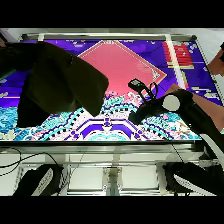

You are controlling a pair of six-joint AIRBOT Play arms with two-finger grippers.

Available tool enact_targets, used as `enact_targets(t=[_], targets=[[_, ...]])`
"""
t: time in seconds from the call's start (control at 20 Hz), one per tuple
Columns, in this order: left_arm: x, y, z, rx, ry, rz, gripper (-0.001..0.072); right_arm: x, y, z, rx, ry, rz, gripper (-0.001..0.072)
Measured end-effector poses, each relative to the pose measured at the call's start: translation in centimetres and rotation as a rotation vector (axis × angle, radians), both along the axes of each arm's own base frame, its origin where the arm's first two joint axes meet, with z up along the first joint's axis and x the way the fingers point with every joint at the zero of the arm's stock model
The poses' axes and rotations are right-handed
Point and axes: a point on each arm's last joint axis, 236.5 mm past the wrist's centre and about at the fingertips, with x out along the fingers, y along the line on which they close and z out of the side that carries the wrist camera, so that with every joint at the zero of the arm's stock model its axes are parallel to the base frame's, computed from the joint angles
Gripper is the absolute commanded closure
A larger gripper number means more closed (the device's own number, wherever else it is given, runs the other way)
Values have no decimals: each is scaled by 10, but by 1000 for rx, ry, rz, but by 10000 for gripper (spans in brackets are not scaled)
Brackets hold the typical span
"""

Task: Fold the clothes and pants, and hang the long-sleeved shirts on hangers.

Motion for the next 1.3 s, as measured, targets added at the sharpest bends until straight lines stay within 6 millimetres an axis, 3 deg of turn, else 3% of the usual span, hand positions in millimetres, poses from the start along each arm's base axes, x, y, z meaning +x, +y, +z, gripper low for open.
enact_targets(t=[0.2,0.45,0.7,0.9,1.0,1.1,1.3], targets=[[-1,-5,-14,18,62,-31,681,-2,-1,4,1,-7,2,165],[21,-7,-31,-39,139,-50,682,0,-3,7,-1,-25,1,165],[45,-36,-4,-162,116,-174,682,15,-6,27,3,-82,-41,165],[35,-84,15,-80,94,-366,681,35,-25,55,11,-120,-126,165],[26,-97,0,34,122,-425,682,39,-42,62,1,-112,-173,166],[23,-95,-27,149,201,-421,682,39,-58,65,-13,-98,-210,165],[26,-56,-86,368,407,-293,681,33,-79,68,-32,-66,-255,165]])
